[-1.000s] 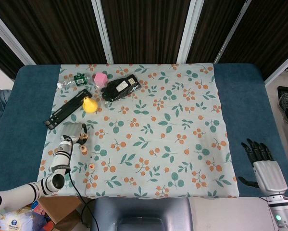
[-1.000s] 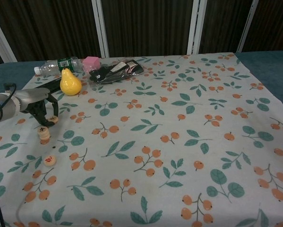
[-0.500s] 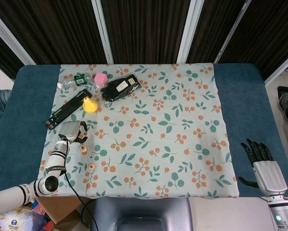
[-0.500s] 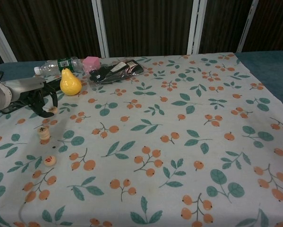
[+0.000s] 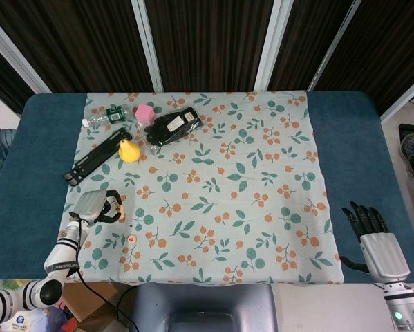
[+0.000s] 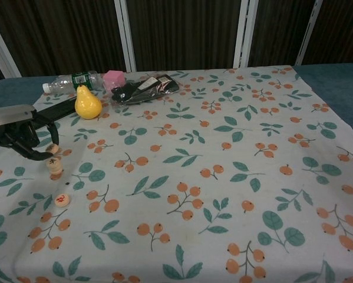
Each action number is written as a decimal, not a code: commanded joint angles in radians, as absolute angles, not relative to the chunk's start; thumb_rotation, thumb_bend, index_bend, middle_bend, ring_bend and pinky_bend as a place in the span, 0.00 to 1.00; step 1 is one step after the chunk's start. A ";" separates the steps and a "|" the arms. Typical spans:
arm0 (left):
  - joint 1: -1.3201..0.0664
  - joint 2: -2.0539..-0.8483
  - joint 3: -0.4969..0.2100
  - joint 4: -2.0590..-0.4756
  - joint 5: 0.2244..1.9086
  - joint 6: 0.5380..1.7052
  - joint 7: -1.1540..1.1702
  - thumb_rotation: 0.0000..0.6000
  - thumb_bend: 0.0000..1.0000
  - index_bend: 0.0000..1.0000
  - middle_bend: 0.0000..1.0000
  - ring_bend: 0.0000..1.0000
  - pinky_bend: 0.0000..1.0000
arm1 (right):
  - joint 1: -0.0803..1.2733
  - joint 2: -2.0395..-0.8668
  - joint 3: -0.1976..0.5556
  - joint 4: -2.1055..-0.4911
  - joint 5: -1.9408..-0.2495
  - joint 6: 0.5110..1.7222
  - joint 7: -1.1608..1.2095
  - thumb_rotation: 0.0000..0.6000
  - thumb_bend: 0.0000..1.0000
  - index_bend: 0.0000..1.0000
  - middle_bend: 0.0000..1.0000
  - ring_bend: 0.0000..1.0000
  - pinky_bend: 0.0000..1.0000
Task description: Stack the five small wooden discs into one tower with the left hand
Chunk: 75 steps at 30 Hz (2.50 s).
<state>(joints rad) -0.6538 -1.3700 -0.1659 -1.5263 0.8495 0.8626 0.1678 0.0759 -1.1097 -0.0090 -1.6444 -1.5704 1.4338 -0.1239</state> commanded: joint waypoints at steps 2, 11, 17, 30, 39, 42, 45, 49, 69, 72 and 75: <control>-0.654 -1.388 -0.158 -1.509 0.849 0.874 0.179 1.00 0.34 0.50 1.00 1.00 1.00 | 0.075 -1.109 -0.010 -1.643 -1.574 1.436 -0.122 1.00 0.08 0.00 0.00 0.00 0.00; -0.656 -1.400 -0.151 -1.500 0.846 0.875 0.191 1.00 0.35 0.49 1.00 1.00 1.00 | 0.073 -1.105 -0.010 -1.641 -1.574 1.441 -0.111 1.00 0.08 0.00 0.00 0.00 0.00; -0.658 -1.410 -0.143 -1.487 0.841 0.882 0.213 1.00 0.35 0.47 1.00 1.00 1.00 | 0.074 -1.106 -0.010 -1.642 -1.572 1.436 -0.116 1.00 0.08 0.00 0.00 0.00 0.00; -0.668 -1.407 -0.139 -1.470 0.818 0.864 0.233 1.00 0.35 0.47 1.00 1.00 1.00 | 0.076 -1.105 -0.008 -1.643 -1.565 1.431 -0.116 1.00 0.08 0.00 0.00 0.00 0.00; -0.668 -1.409 -0.132 -1.465 0.824 0.865 0.241 1.00 0.35 0.43 1.00 1.00 1.00 | 0.075 -1.105 -0.009 -1.645 -1.565 1.431 -0.119 1.00 0.08 0.00 0.00 0.00 0.00; -0.670 -1.406 -0.128 -1.468 0.830 0.861 0.245 1.00 0.35 0.41 1.00 1.00 1.00 | 0.074 -1.105 -0.008 -1.645 -1.565 1.433 -0.118 1.00 0.08 0.00 0.00 0.00 0.00; -0.670 -1.399 -0.126 -1.476 0.835 0.857 0.242 1.00 0.35 0.41 1.00 1.00 1.00 | 0.073 -1.105 -0.008 -1.645 -1.565 1.436 -0.117 1.00 0.08 0.00 0.00 0.00 0.00; -0.664 -1.386 -0.127 -1.500 0.860 0.868 0.231 1.00 0.35 0.41 1.00 1.00 1.00 | 0.073 -1.104 -0.008 -1.645 -1.566 1.436 -0.116 1.00 0.08 0.00 0.00 0.00 0.00; -0.398 -1.413 0.018 -1.579 1.349 1.223 -0.013 1.00 0.37 0.39 1.00 1.00 1.00 | 0.068 -1.105 -0.023 -1.644 -1.600 1.448 -0.116 1.00 0.08 0.00 0.00 0.00 0.00; -0.391 -1.444 0.022 -1.545 1.340 1.211 -0.017 1.00 0.37 0.37 1.00 1.00 1.00 | 0.068 -1.106 -0.025 -1.644 -1.604 1.449 -0.116 1.00 0.08 0.00 0.00 0.00 0.00; -0.384 -1.512 0.023 -1.466 1.328 1.192 -0.015 1.00 0.38 0.36 1.00 1.00 1.00 | 0.065 -1.104 -0.025 -1.644 -1.608 1.456 -0.110 1.00 0.08 0.00 0.00 0.00 0.00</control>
<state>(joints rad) -0.3918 -1.4677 0.0192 -1.5157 1.3383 1.2090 -0.0143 0.0657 -1.1047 -0.0253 -1.6441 -1.6068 1.4543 -0.1120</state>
